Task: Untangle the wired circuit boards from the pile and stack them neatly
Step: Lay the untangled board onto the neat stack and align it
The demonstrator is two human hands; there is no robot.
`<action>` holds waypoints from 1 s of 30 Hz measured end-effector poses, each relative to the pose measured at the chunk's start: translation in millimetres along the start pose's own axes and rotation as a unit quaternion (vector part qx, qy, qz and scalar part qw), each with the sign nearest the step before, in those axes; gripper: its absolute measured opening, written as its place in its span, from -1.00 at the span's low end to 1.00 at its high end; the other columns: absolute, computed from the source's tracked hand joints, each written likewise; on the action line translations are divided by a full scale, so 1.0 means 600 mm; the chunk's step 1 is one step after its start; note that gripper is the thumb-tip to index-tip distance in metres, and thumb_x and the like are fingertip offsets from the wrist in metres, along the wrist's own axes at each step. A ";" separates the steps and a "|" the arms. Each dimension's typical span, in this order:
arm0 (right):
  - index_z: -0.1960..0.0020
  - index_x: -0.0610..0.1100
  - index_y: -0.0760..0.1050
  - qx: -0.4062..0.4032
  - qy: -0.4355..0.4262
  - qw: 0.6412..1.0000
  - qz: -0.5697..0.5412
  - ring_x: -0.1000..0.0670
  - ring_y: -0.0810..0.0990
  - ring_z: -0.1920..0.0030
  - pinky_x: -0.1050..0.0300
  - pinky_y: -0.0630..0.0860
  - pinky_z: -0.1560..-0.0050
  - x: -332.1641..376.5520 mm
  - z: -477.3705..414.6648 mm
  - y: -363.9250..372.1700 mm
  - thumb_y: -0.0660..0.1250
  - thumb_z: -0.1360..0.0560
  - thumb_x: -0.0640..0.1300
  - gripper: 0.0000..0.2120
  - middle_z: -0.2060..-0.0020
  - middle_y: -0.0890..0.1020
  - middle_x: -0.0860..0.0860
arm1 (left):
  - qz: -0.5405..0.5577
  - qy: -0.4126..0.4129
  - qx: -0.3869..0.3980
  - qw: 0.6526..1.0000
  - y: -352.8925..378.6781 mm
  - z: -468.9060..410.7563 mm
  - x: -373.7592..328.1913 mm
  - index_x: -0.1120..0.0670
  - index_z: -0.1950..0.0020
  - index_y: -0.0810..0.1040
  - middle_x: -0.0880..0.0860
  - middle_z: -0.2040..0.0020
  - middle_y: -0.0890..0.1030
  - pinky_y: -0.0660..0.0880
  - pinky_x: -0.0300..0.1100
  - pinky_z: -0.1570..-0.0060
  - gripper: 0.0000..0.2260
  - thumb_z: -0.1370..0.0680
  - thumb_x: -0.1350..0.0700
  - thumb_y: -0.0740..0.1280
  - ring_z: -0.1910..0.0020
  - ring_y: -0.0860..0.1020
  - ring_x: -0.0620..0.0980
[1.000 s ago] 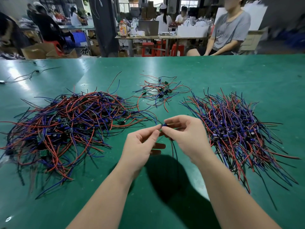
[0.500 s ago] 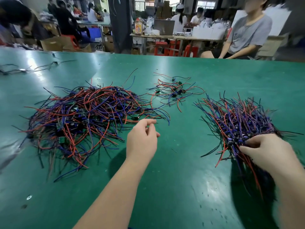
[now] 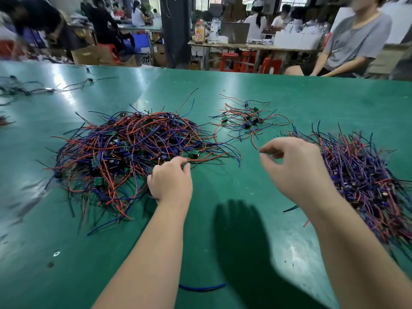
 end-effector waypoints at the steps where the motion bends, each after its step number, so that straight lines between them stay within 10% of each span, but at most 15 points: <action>1: 0.09 -0.12 0.66 0.005 -0.007 1.000 -0.017 -0.03 0.61 0.11 0.15 0.45 -0.01 0.003 0.004 0.011 0.36 -0.45 -0.19 -0.90 0.16 0.68 -0.02 | 0.011 -0.014 -0.005 1.000 0.000 -0.002 0.000 -0.10 -0.13 0.60 0.02 0.03 0.66 0.32 -0.05 -0.10 -0.80 -0.60 -0.06 0.24 -0.03 0.51 0.11; 14: 0.21 -0.04 0.63 0.121 0.091 0.958 -0.243 0.18 0.61 0.27 0.38 0.49 0.13 -0.012 0.059 0.103 0.35 -0.45 -0.20 -0.88 0.35 0.66 0.13 | 0.252 0.083 -0.141 0.954 -0.046 -0.004 -0.022 0.05 0.27 0.65 -0.12 0.43 0.55 0.30 -0.39 0.33 -0.77 -0.50 -0.04 0.38 0.44 0.47 -0.20; 19: 0.01 -0.20 0.52 0.212 0.296 0.680 -0.637 -0.03 0.69 0.29 0.16 0.60 0.22 0.006 0.044 0.107 0.17 -0.62 -0.16 -0.82 0.29 0.68 -0.12 | 0.373 0.127 -0.160 0.905 -0.074 0.014 -0.041 0.10 0.27 0.65 -0.01 0.37 0.62 0.47 -0.16 0.27 -0.70 -0.51 -0.08 0.36 0.37 0.56 -0.04; 22: -0.19 -0.26 0.44 0.253 0.328 0.600 -0.685 -0.01 0.67 0.34 0.16 0.61 0.31 0.008 0.032 0.108 0.08 -0.63 0.03 -0.62 0.20 0.65 -0.17 | 0.345 0.275 -0.062 0.895 -0.075 0.054 -0.071 0.05 0.39 0.60 -0.07 0.43 0.58 0.42 -0.26 0.32 -0.70 -0.51 -0.03 0.34 0.41 0.53 -0.15; 26: -0.23 -0.43 0.44 0.240 0.300 0.671 -0.634 -0.07 0.55 0.26 0.19 0.53 0.25 -0.002 0.029 0.112 0.24 -0.57 -0.15 -0.63 0.02 0.57 -0.39 | 0.255 0.403 0.188 0.859 -0.049 0.100 -0.093 0.04 0.41 0.60 -0.07 0.47 0.56 0.41 -0.30 0.35 -0.78 -0.41 0.00 0.39 0.42 0.48 -0.21; 30: -0.08 -0.26 0.51 0.192 0.240 0.793 -0.526 -0.06 0.55 0.29 0.14 0.51 0.29 -0.014 0.031 0.113 0.20 -0.57 -0.34 -0.85 0.22 0.62 -0.14 | 0.249 0.312 0.336 0.853 -0.040 0.097 -0.085 0.14 0.43 0.55 0.10 0.43 0.59 0.46 -0.13 0.36 -0.71 -0.40 -0.02 0.35 0.44 0.53 -0.01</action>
Point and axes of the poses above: each hand's wrist, its own z-axis away from the middle knuckle, its own y-axis out of the palm, x = y × z, the point moved 1 cm from there along -z, towards the middle knuckle
